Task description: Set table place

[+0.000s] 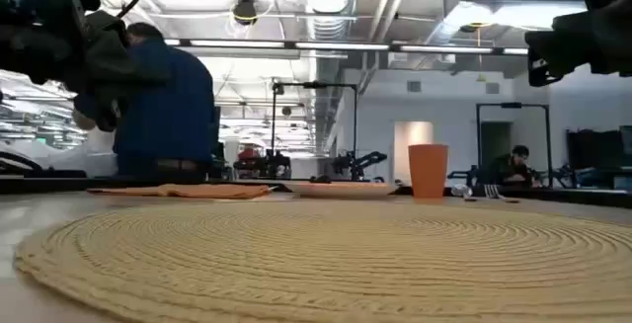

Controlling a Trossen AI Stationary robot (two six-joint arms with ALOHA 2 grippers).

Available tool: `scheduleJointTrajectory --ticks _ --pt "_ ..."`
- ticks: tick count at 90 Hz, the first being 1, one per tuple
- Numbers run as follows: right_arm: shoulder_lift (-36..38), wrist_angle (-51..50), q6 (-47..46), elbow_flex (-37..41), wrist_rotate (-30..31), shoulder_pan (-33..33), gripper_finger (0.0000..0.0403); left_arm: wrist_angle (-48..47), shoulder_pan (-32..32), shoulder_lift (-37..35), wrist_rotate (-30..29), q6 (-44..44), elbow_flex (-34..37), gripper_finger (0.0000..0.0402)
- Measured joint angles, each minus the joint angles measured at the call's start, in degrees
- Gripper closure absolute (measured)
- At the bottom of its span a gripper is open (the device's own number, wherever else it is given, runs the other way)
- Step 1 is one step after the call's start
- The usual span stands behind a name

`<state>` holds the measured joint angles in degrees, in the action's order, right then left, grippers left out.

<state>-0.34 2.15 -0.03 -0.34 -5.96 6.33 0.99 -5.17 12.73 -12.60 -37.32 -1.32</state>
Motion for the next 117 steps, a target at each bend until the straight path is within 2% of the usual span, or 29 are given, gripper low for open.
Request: scheduleJointTrajectory --ticks 88,108,117 --pt "0.0 0.0 0.0 0.0 0.0 0.0 0.0269 0.0 0.0 0.0 0.0 0.0 0.0 0.0402" --pt "0.0 0.0 0.0 0.0 0.0 0.0 0.0269 0.1 0.0 0.0 -0.1 4.6 0.0 0.0402" --pt "0.0 0.0 0.0 0.0 0.0 0.0 0.0269 0.5 0.0 0.0 -3.1 7.9 0.0 0.0402"
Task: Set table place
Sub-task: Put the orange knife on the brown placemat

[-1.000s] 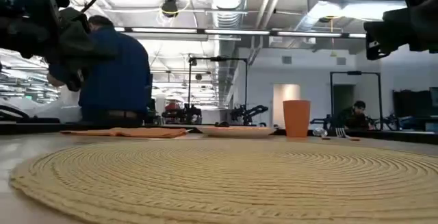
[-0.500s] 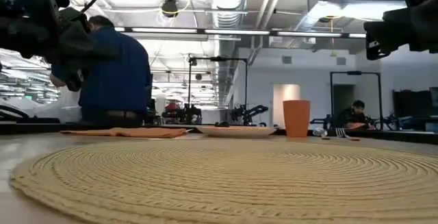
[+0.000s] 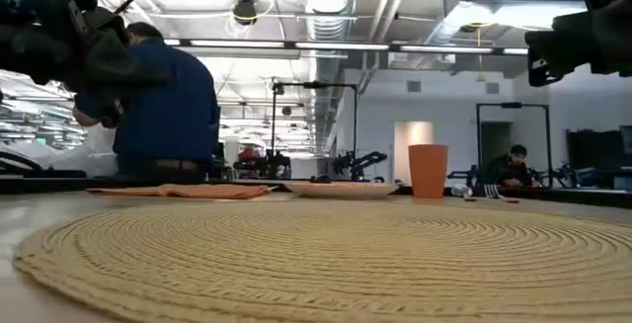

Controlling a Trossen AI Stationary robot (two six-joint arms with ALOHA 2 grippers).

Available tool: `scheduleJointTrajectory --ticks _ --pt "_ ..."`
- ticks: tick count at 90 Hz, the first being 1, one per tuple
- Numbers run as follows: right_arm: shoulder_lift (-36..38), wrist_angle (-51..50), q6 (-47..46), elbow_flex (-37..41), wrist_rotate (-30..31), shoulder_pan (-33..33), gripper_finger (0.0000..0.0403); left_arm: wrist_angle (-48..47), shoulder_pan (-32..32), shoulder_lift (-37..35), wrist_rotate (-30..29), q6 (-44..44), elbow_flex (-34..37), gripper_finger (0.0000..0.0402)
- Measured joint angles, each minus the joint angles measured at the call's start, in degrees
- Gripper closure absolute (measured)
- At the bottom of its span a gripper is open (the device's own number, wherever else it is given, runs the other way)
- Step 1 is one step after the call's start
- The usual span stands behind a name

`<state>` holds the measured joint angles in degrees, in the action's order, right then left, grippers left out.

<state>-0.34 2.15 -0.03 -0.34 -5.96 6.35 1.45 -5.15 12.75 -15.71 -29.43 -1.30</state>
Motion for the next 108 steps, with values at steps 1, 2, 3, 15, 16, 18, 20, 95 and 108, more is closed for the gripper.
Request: scheduleJointTrajectory --ticks 1,2,3,15,16,18,20,95,108 --pt "0.0 0.0 0.0 0.0 0.0 0.0 0.0269 0.0 0.0 0.0 -0.3 0.1 0.0 0.0402" --pt "0.0 0.0 0.0 0.0 0.0 0.0 0.0269 0.0 0.0 0.0 -0.6 0.2 0.0 0.0402" --pt "0.0 0.0 0.0 0.0 0.0 0.0 0.0269 0.0 0.0 0.0 -0.8 0.3 0.0 0.0402" --pt "0.0 0.0 0.0 0.0 0.0 0.0 0.0269 0.3 0.0 0.0 -1.0 -0.1 0.0 0.0402" --pt "0.0 0.0 0.0 0.0 0.0 0.0 0.0269 0.3 0.0 0.0 -1.0 -0.2 0.0 0.0402" --pt "0.0 0.0 0.0 0.0 0.0 0.0 0.0269 0.4 0.0 0.0 -1.0 -0.4 0.0 0.0402" --pt "0.0 0.0 0.0 0.0 0.0 0.0 0.0269 0.4 0.0 0.0 -1.0 -0.8 0.0 0.0402" --pt "-0.8 30.9 -18.0 -3.0 17.1 -2.8 0.0275 9.5 0.0 6.3 -8.4 -8.6 -15.1 0.0402" --pt "-1.1 33.8 -15.3 -12.5 20.5 -3.0 0.0279 9.7 0.0 15.2 -8.4 8.7 -31.2 0.0402"
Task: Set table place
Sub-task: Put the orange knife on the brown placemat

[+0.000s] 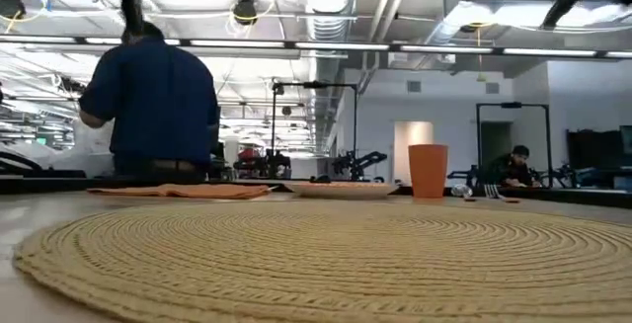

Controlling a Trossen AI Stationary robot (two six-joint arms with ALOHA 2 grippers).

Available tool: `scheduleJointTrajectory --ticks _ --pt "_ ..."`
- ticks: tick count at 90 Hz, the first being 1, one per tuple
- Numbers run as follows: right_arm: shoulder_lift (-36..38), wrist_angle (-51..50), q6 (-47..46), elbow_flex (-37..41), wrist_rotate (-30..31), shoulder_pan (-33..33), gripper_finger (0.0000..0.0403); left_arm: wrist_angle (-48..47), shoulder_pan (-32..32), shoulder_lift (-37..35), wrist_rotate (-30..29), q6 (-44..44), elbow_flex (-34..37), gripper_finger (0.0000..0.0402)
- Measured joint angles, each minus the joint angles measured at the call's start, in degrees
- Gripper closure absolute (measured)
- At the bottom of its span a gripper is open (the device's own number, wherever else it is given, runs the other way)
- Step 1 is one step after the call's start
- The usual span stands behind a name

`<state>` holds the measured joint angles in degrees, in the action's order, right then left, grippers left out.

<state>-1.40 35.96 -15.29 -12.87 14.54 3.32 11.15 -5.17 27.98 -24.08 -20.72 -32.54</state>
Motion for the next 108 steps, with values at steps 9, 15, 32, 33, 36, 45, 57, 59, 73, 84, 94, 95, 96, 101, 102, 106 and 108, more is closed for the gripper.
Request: scheduleJointTrajectory --ticks 9,15,32,33,36,45,57,59,73,84,94,95,96,101,102,106,108 --pt "-2.3 0.3 17.3 -9.7 0.1 -0.5 0.0280 -0.1 0.0 5.8 0.2 15.8 -11.9 0.0402" --pt "-4.7 1.0 26.2 -17.4 0.0 -0.6 0.0280 0.1 0.0 8.7 0.2 25.5 -18.8 0.0402" --pt "-15.2 -23.1 33.5 -40.0 23.2 -0.2 0.0280 -18.7 0.0 13.4 -13.0 28.3 -34.9 0.0402" --pt "-16.2 -26.1 33.3 -41.5 24.9 0.0 0.0280 -21.9 0.0 13.5 -14.3 27.4 -35.8 0.0402" --pt "-19.4 -35.2 32.3 -45.8 30.0 0.5 0.0280 -32.0 0.0 13.6 -18.2 24.0 -38.2 0.0402" --pt "-30.9 -57.0 30.3 -58.3 43.4 2.2 0.0280 -58.0 1.3 15.3 -24.7 6.7 -44.3 0.0402" --pt "-44.8 -68.3 32.3 -74.9 49.8 2.2 0.0280 -74.1 4.3 16.3 -22.1 -13.2 -50.6 0.0402" --pt "-46.8 -69.6 32.2 -77.7 49.7 1.9 0.0280 -75.4 4.7 16.3 -20.8 -15.1 -51.4 0.0402" --pt "-55.9 -88.4 23.7 -93.7 48.0 -2.8 0.0280 -83.9 6.6 16.5 -17.0 -21.3 -54.0 0.0402" --pt "-58.0 -112.3 0.6 -98.3 34.3 -9.9 0.0280 -86.6 8.4 17.7 -16.7 -25.0 -51.5 0.0402" --pt "-58.0 -125.5 -10.1 -95.1 24.9 -16.0 0.0280 -81.7 9.4 18.2 -16.6 -24.9 -46.5 0.0402" --pt "-58.0 -125.9 -10.6 -94.5 24.2 -16.4 0.0280 -80.5 9.5 18.2 -16.6 -24.6 -45.8 0.0402" --pt "-58.0 -126.2 -11.1 -93.8 23.4 -16.7 0.0280 -79.3 9.6 18.2 -16.5 -24.2 -45.0 0.0402" --pt "-57.8 -123.8 -12.4 -89.8 19.5 -17.4 0.0280 -71.7 10.0 17.9 -15.7 -21.4 -40.9 0.0402" --pt "-57.7 -122.8 -12.5 -88.8 18.7 -17.4 0.0280 -69.9 10.1 17.8 -15.3 -20.8 -40.0 0.0402" --pt "-56.9 -117.4 -11.9 -84.5 15.6 -17.3 0.0280 -62.7 10.6 17.1 -13.9 -18.0 -36.0 0.0402" --pt "-56.5 -114.1 -10.7 -82.2 14.2 -17.1 0.0280 -58.9 11.0 16.8 -13.0 -16.7 -33.9 0.0402"
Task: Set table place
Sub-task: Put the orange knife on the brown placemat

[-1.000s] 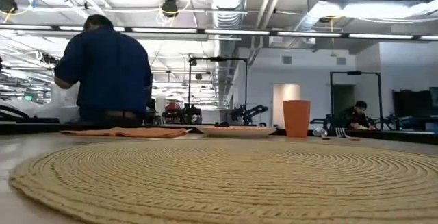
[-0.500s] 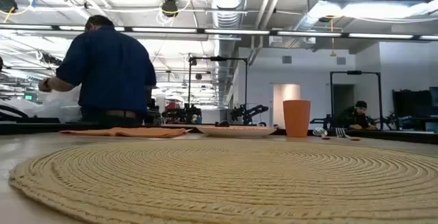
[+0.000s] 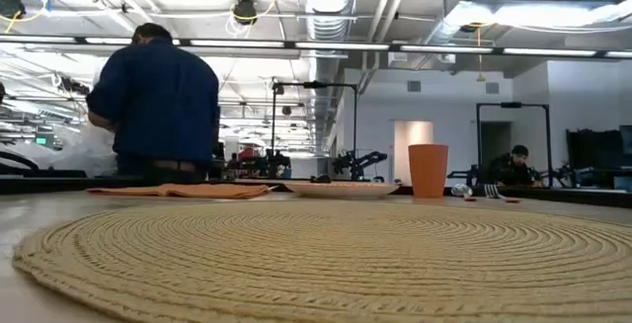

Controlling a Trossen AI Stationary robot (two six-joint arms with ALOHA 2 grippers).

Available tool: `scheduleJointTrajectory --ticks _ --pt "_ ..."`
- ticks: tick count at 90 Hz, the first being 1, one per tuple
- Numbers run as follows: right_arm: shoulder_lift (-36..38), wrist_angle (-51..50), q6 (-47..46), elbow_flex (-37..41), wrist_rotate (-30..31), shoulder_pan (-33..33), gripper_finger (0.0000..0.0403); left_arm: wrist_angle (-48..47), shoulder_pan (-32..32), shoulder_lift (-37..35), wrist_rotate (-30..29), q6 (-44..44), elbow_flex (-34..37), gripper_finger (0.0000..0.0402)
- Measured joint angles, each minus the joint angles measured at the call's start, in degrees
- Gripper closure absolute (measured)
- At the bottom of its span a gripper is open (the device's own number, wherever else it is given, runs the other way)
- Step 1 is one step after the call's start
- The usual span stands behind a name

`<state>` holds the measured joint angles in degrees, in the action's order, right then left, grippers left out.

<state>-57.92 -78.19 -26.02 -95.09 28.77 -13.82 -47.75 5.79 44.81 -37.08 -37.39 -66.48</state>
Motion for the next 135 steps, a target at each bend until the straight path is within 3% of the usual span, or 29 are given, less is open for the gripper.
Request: scheduleJointTrajectory --ticks 12,27,43,76,94,119,135 --pt "2.7 19.4 6.3 13.4 -4.3 -0.3 0.0280 18.0 4.2 -3.2 7.4 2.5 13.7 0.0402" --pt "6.5 27.1 4.9 25.3 -5.1 -3.6 0.0280 28.6 11.1 -10.6 20.0 -3.6 29.5 0.0402" --pt "10.5 34.4 -0.5 31.1 -9.8 -7.7 0.0280 31.0 15.9 -18.8 21.0 -6.8 38.6 0.0402" --pt "7.4 63.6 0.8 34.5 -10.4 -8.6 0.0280 30.6 18.1 -22.0 17.1 5.2 41.3 0.0402" --pt "2.8 65.3 -1.6 34.5 -8.9 -9.1 0.0280 30.2 18.1 -22.0 17.0 6.0 41.3 0.0402" --pt "-2.7 65.1 -12.9 34.5 -9.6 -6.3 0.0280 30.7 18.1 -22.0 16.9 16.4 41.3 0.0402" --pt "-5.6 65.0 -13.9 34.5 -9.5 -4.7 0.0280 30.6 18.0 -21.6 16.9 11.1 41.3 0.0402"
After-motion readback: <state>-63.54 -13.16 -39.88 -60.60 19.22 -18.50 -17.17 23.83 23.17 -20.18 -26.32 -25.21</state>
